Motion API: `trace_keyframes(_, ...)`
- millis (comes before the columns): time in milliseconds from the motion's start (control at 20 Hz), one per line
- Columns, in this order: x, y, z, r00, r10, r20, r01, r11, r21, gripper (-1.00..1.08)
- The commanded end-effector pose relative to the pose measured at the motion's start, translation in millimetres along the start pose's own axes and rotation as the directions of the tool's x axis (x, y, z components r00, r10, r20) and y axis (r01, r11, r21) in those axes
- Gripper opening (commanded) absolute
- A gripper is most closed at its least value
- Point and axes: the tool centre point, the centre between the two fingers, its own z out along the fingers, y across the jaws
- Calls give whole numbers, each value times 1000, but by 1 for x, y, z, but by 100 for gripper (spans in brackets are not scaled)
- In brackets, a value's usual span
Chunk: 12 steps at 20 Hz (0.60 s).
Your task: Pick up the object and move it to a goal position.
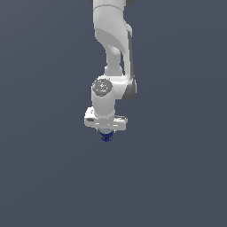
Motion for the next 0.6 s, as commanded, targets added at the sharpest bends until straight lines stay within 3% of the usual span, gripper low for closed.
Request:
trace_keyframes(0,1,0,1,1000,0,-1,0,1000,0,-100)
trace_keyframes(550,-4,-6,-3,1000,0,0,0,1000,0,-100)
